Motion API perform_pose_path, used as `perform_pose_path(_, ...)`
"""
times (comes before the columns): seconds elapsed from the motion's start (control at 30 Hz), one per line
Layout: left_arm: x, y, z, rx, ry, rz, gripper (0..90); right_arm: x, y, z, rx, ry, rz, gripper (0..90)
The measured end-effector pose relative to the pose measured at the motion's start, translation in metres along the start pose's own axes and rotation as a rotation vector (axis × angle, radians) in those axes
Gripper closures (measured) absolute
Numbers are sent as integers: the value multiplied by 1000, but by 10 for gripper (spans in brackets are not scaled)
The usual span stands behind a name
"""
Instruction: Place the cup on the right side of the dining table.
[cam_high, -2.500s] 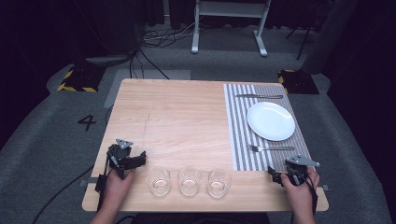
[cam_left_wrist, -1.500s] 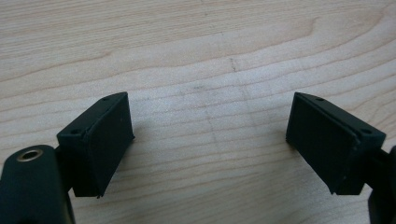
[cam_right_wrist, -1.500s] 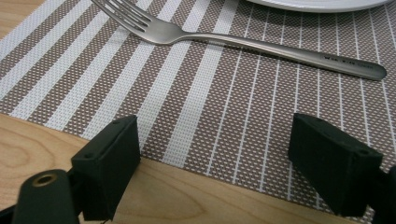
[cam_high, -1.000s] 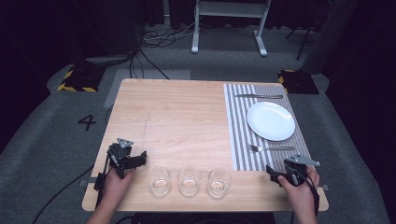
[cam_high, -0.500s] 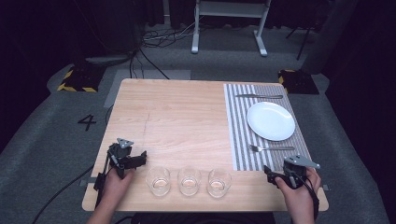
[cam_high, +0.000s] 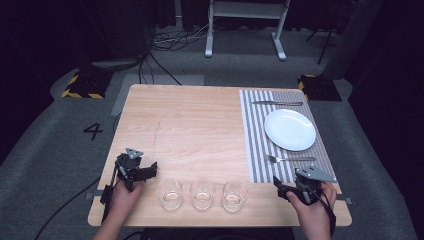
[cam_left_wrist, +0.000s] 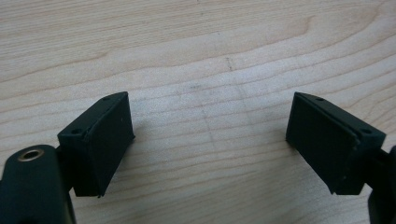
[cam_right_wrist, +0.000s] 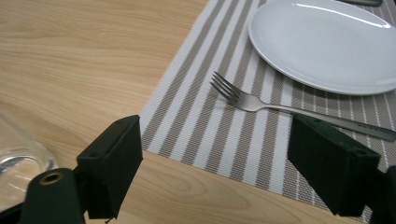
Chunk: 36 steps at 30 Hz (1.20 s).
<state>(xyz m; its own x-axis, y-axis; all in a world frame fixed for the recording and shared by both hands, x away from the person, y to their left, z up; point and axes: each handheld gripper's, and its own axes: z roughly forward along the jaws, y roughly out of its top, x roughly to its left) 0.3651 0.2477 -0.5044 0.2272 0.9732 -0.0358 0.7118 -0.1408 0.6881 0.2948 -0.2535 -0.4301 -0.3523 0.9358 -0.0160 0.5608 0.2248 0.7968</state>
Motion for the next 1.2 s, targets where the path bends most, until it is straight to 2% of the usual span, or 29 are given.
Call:
perform_pose_path(0.5,0,0,0,0,1,0,150,42,14,-3,-46,93,-67,184)
perform_pose_path(0.7,0,0,0,0,1,0,150,60,17,-1,-72,130,-52,184)
perform_pose_path(0.97,0,0,0,0,1,0,150,85,17,8,-58,198,-88,178)
perform_pose_path(1.2,0,0,0,0,1,0,150,101,14,13,-50,245,-104,178)
